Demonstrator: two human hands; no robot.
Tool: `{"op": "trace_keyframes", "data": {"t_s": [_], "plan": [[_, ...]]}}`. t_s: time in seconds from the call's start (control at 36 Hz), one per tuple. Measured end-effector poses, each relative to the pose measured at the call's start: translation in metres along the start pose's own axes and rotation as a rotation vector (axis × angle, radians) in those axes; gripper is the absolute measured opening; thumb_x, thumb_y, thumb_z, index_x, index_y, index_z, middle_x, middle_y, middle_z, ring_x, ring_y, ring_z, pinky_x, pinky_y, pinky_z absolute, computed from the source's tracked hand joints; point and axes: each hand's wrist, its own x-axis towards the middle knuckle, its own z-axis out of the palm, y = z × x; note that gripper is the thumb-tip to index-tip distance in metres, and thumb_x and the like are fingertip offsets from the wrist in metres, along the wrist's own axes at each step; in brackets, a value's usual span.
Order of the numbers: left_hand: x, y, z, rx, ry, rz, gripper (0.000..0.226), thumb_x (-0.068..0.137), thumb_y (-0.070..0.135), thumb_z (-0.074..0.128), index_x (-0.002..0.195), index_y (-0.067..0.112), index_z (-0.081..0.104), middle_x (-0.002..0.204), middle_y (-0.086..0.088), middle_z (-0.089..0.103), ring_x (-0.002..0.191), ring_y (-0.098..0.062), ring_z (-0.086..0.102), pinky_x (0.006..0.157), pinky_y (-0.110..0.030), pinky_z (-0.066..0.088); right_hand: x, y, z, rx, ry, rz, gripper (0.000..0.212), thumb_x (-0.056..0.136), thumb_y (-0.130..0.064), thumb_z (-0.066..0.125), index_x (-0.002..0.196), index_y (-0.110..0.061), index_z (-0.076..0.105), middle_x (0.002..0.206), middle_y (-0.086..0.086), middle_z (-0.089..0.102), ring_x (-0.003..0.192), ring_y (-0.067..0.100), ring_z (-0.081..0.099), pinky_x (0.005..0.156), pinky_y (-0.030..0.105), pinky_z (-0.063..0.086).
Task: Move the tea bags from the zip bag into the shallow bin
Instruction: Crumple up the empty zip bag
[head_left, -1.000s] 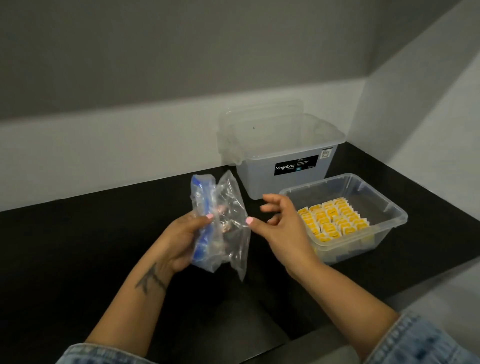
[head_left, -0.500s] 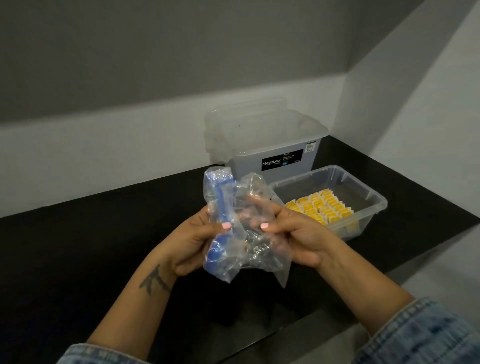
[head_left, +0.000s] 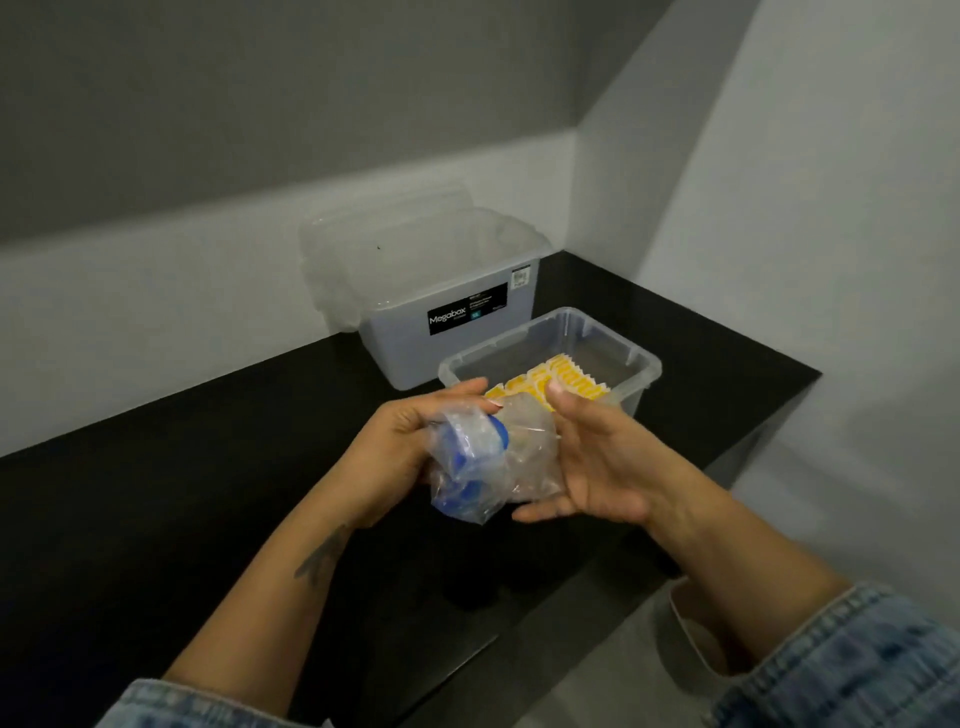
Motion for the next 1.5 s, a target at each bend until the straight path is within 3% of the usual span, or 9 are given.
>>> {"op": "trace_keyframes", "data": {"t_s": [0.17,0.33,0.42,0.53,0.64,0.78,1.0,1.17,1.5], "plan": [[0.031,0.010,0.047,0.264,-0.087,0.070,0.041,0.089,-0.008,0.049,0.098,0.026,0.070,0.136,0.016,0.046,0.116,0.004,0.046,0.098,-0.011,0.041,-0.035,-0.016,-0.021,-0.237,0.408,-0.245,0.038,0.079,-0.001,0.069,0.114,-0.013,0.059,0.106,0.007,0.069,0.091,0.020,0.070,0.067,0.034,0.059],[0.067,0.012,0.128,0.582,-0.075,0.253,0.052,0.093,-0.004,0.044,0.116,0.039,0.060,0.150,0.007,0.034,0.138,-0.009,0.028,0.108,-0.018,0.025,-0.080,-0.009,-0.061,-0.784,0.859,-0.608,0.022,0.091,-0.019,0.061,0.110,-0.029,0.061,0.108,-0.009,0.058,0.093,0.006,0.060,0.080,0.021,0.053],[0.079,0.015,0.175,0.533,-0.092,0.291,0.045,0.093,-0.002,0.045,0.124,0.028,0.060,0.146,0.008,0.038,0.133,-0.004,0.031,0.096,0.001,0.027,-0.108,-0.003,-0.084,-0.946,1.005,-0.639,0.034,0.097,-0.029,0.048,0.131,-0.028,0.050,0.116,-0.010,0.047,0.093,-0.002,0.051,0.082,0.012,0.044],[0.099,0.016,0.244,0.516,-0.102,0.169,0.037,0.088,0.009,0.059,0.123,0.019,0.050,0.119,0.000,0.058,0.110,-0.016,0.057,0.094,-0.030,0.047,-0.153,0.006,-0.118,-1.037,0.962,-0.653,0.058,0.096,-0.047,0.042,0.148,-0.027,0.027,0.132,-0.009,0.041,0.108,-0.005,0.042,0.086,0.004,0.037],[0.111,0.017,0.307,0.608,-0.141,0.145,0.024,0.088,0.028,0.061,0.105,0.026,0.044,0.094,0.008,0.054,0.081,-0.005,0.056,0.066,-0.015,0.041,-0.196,0.018,-0.156,-1.285,0.825,-0.607,0.086,0.080,-0.061,0.060,0.148,-0.043,0.011,0.145,-0.013,0.020,0.119,-0.003,0.032,0.087,-0.004,0.026],[0.128,0.001,0.365,0.744,-0.311,0.070,0.025,0.086,0.023,0.063,0.106,0.021,0.048,0.101,0.003,0.056,0.084,-0.007,0.054,0.071,-0.019,0.040,-0.220,0.047,-0.217,-1.692,0.956,-0.569,0.105,0.069,-0.035,0.084,0.150,-0.034,0.018,0.155,0.007,0.007,0.120,0.024,0.048,0.090,0.016,0.034],[0.168,-0.056,0.415,0.626,-0.491,-0.213,0.038,0.084,0.009,0.065,0.120,0.012,0.051,0.109,0.002,0.055,0.095,-0.011,0.054,0.070,-0.009,0.041,-0.220,0.087,-0.303,-1.632,0.914,-0.477,0.083,0.086,-0.028,0.069,0.148,-0.039,0.015,0.142,0.013,0.043,0.106,0.028,0.062,0.082,0.033,0.056],[0.195,-0.131,0.434,0.177,-0.497,-0.559,0.026,0.097,0.016,0.045,0.123,0.020,0.047,0.118,-0.015,0.059,0.091,-0.028,0.067,0.070,-0.038,0.059,-0.188,0.131,-0.363,-1.400,1.076,-0.386,0.046,0.086,-0.045,0.055,0.127,-0.023,0.051,0.110,0.004,0.067,0.086,0.020,0.067,0.073,0.027,0.051],[0.201,-0.373,0.466,0.173,-0.308,-0.650,0.029,0.096,0.015,0.049,0.125,0.021,0.050,0.112,-0.003,0.059,0.093,-0.019,0.061,0.074,-0.036,0.054,-0.080,0.302,-0.499,-1.018,1.119,-0.052,0.047,0.093,-0.044,0.052,0.137,-0.029,0.047,0.124,0.000,0.050,0.110,0.018,0.053,0.088,0.023,0.042]]}}
